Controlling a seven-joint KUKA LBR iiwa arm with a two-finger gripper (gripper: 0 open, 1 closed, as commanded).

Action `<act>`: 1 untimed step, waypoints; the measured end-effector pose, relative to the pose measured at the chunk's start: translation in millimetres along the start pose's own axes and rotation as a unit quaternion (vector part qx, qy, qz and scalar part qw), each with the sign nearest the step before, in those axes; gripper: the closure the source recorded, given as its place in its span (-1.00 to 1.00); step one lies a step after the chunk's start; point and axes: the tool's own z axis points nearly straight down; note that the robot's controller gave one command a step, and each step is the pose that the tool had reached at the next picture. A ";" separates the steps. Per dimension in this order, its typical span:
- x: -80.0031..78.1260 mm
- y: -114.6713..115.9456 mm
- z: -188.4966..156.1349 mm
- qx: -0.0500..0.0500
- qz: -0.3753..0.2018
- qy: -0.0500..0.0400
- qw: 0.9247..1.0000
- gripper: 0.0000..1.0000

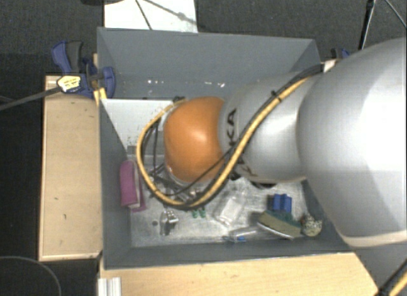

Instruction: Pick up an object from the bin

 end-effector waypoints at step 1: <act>37.0 -74.5 27.4 0.001 -0.087 -0.006 0.996 -1.00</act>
Offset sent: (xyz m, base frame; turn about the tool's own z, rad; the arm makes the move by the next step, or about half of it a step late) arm -0.0251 -0.0781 -0.0289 -0.1797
